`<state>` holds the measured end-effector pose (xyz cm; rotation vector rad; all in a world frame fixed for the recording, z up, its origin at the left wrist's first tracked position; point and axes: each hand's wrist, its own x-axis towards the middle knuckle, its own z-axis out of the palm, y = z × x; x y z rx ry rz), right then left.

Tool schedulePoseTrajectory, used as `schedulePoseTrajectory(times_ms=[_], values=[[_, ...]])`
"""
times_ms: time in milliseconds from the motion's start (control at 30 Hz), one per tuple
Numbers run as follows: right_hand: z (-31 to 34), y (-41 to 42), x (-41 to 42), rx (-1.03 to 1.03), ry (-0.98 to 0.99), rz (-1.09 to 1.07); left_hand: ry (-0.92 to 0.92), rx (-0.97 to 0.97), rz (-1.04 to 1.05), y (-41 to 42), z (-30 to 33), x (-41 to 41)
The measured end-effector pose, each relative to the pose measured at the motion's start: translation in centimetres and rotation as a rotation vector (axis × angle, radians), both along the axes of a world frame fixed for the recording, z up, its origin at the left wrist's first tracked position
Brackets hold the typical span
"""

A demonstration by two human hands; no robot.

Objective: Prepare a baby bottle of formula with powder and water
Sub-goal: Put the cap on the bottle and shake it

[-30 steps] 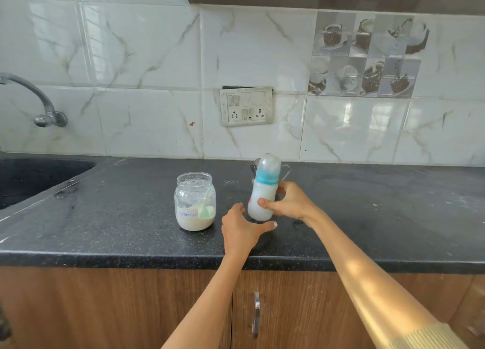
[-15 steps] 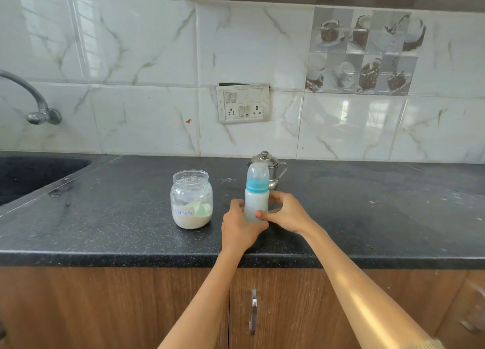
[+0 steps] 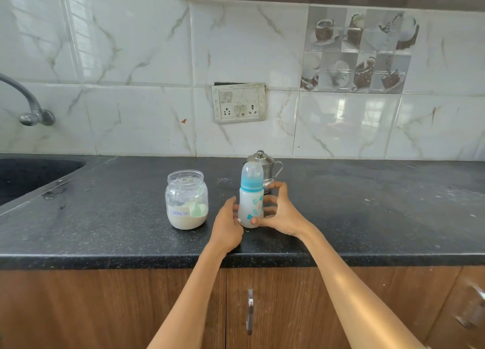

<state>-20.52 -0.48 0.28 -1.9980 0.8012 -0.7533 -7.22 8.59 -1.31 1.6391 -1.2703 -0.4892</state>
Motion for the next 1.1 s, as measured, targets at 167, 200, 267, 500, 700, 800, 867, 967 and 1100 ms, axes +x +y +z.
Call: schedulePoseTrajectory(times_ms=[167, 200, 267, 500, 700, 800, 867, 967, 1100], values=[[0.6, -0.2, 1.2, -0.019, 0.117, 0.022, -0.018, 0.003, -0.036, -0.1, -0.2, 0.0], [0.3, -0.1, 1.3, -0.004, 0.114, 0.022, -0.015, 0.007, -0.036, -0.2, -0.2, 0.0], [-0.2, -0.1, 1.3, 0.005, 0.082, -0.002, -0.021, 0.007, -0.042, -0.2, -0.1, 0.0], [0.3, -0.2, 0.1, 0.106, 0.042, 0.153, 0.014, -0.015, -0.044, -0.4, -0.5, -0.1], [-0.6, 0.0, 1.2, 0.018, -0.052, -0.053, 0.017, 0.017, -0.063, -0.4, -0.6, 0.1], [-0.7, 0.2, 1.8, 0.015, -0.079, -0.118, 0.024, 0.023, -0.052, -0.6, -0.6, 0.2], [-0.3, 0.3, 2.0, 0.005, -0.034, -0.128, 0.010, 0.030, -0.047, -0.5, -0.6, 0.1], [1.3, 0.5, 2.1, -0.102, 0.102, -0.115, 0.014, 0.030, -0.051, -0.3, -0.6, 0.1], [4.6, 0.7, 1.8, -0.254, 0.062, -0.100, 0.007, 0.010, -0.030, -0.3, -0.7, 0.0]])
